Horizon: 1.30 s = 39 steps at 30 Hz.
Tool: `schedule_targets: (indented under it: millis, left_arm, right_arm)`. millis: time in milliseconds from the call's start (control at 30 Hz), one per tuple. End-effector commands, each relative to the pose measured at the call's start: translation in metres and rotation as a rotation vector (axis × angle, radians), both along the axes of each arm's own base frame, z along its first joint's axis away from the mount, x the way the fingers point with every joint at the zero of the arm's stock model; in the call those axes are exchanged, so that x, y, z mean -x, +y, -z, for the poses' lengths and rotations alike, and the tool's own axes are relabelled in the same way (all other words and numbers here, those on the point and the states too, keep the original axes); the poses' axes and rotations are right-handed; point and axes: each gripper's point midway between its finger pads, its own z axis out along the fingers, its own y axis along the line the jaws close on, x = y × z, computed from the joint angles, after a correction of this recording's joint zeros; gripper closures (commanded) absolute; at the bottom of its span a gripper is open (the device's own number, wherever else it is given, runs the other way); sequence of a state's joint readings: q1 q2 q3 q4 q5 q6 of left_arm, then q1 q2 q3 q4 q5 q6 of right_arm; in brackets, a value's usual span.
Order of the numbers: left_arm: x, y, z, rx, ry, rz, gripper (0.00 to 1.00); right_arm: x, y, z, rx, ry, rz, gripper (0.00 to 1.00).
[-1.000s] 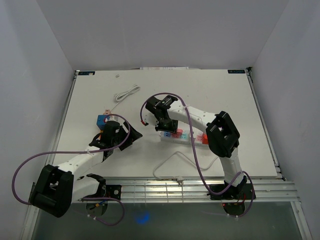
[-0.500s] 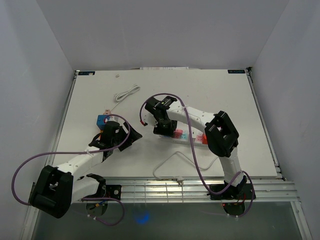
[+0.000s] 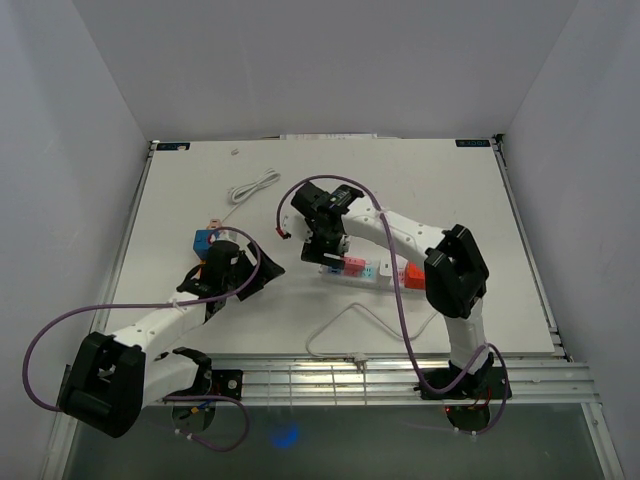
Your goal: Insert the plug
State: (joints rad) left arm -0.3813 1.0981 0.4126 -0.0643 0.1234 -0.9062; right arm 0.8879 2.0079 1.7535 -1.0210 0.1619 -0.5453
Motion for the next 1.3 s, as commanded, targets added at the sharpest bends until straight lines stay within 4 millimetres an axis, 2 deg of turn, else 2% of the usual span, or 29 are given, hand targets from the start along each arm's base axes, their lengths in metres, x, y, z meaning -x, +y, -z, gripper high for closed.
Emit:
schedule_targets:
  millis: [0,33,67,100,133,167,200,267,300,333,367,400,467,500,567,600,633,667,700,733,767,800,867,900,933,967,1033,1067,1267]
  left_arm:
    - [-0.011,0.003,-0.021,-0.035,-0.051,0.011,0.09]
    - [-0.013,0.006,-0.022,-0.061,-0.063,0.008,0.09]
    - [-0.013,0.007,-0.025,-0.065,-0.070,0.010,0.08]
    - [-0.013,0.007,-0.027,-0.063,-0.078,0.011,0.08]
    - [-0.012,0.005,-0.027,-0.050,-0.081,0.020,0.08]
    - [-0.010,0.003,-0.030,-0.035,-0.092,0.027,0.07]
    - [-0.010,0.001,-0.030,-0.022,-0.102,0.032,0.07]
    - [-0.006,-0.005,-0.033,0.006,-0.113,0.074,0.07]
    - [-0.006,-0.009,-0.035,0.014,-0.131,0.098,0.06]
    - [-0.005,-0.011,-0.037,0.019,-0.139,0.119,0.05]
    - [-0.003,-0.013,-0.038,0.020,-0.147,0.143,0.05]
    - [-0.003,-0.014,-0.040,0.019,-0.161,0.152,0.04]
    - [-0.002,-0.013,-0.043,0.019,-0.183,0.159,0.03]
    - [-0.003,-0.014,-0.053,0.030,-0.228,0.166,0.02]
    - [-0.002,-0.015,-0.057,0.043,-0.275,0.172,0.02]
    - [-0.002,-0.018,-0.066,0.064,-0.328,0.189,0.02]
    - [0.000,-0.018,-0.076,0.081,-0.376,0.193,0.02]
    - [0.004,-0.017,-0.072,0.084,-0.390,0.199,0.02]
    - [0.005,-0.018,-0.079,0.098,-0.426,0.205,0.02]
    - [0.006,-0.017,-0.085,0.100,-0.464,0.205,0.02]
    - [0.008,-0.016,-0.082,0.093,-0.476,0.212,0.02]
    - [0.009,-0.016,-0.087,0.091,-0.519,0.224,0.02]
    - [0.014,-0.015,-0.093,0.089,-0.579,0.237,0.02]
    - [0.017,-0.013,-0.087,0.086,-0.595,0.234,0.02]
    - [0.016,-0.009,-0.086,0.073,-0.612,0.216,0.02]
    - [0.018,-0.006,-0.089,0.072,-0.646,0.203,0.02]
    - [0.021,0.001,-0.076,0.049,-0.656,0.183,0.02]
    - [0.021,0.004,-0.077,0.036,-0.681,0.171,0.02]
    - [0.028,-0.002,-0.082,0.055,-0.756,0.225,0.02]
  right_arm:
    - [-0.005,-0.005,-0.030,-0.100,-0.059,0.022,0.23]
    - [-0.007,-0.004,-0.042,-0.149,-0.089,0.036,0.23]
    - [-0.008,-0.013,-0.037,-0.151,-0.084,0.060,0.23]
    - [-0.009,-0.015,-0.042,-0.173,-0.100,0.080,0.23]
    - [-0.017,-0.015,-0.058,-0.233,-0.157,0.106,0.22]
    - [-0.016,-0.022,-0.053,-0.243,-0.163,0.154,0.22]
    - [-0.022,-0.031,-0.068,-0.281,-0.217,0.202,0.22]
    - [-0.031,-0.034,-0.078,-0.368,-0.268,0.294,0.22]
    - [-0.031,-0.048,-0.071,-0.363,-0.283,0.349,0.22]
    - [-0.031,-0.055,-0.085,-0.413,-0.325,0.384,0.22]
    - [-0.039,-0.059,-0.093,-0.457,-0.383,0.431,0.22]
    - [-0.030,-0.071,-0.090,-0.487,-0.400,0.486,0.22]
    - [-0.032,-0.080,-0.098,-0.562,-0.464,0.544,0.21]
    - [-0.024,-0.095,-0.095,-0.587,-0.490,0.614,0.20]
    - [-0.021,-0.107,-0.095,-0.640,-0.511,0.669,0.11]
    - [-0.024,-0.116,-0.101,-0.680,-0.562,0.722,0.01]
    - [-0.016,-0.130,-0.093,-0.717,-0.584,0.803,0.10]
    - [-0.015,-0.139,-0.091,-0.743,-0.609,0.855,0.11]
    - [-0.015,-0.147,-0.106,-0.813,-0.669,0.888,0.11]
    - [-0.008,-0.153,-0.088,-0.809,-0.665,0.907,0.11]
    - [-0.007,-0.158,-0.088,-0.831,-0.684,0.924,0.11]
    - [-0.004,-0.164,-0.097,-0.884,-0.714,0.954,0.11]
    - [0.002,-0.175,-0.091,-0.909,-0.737,1.014,0.11]
    - [0.005,-0.182,-0.097,-0.945,-0.762,1.043,0.11]
    - [0.007,-0.186,-0.099,-0.973,-0.777,1.067,0.11]
    - [0.010,-0.190,-0.089,-0.975,-0.776,1.083,0.11]
    - [0.016,-0.194,-0.094,-1.057,-0.795,1.098,0.11]
    - [0.018,-0.196,-0.083,-1.069,-0.793,1.109,0.11]
    - [0.030,-0.213,-0.084,-1.188,-0.866,1.131,0.11]
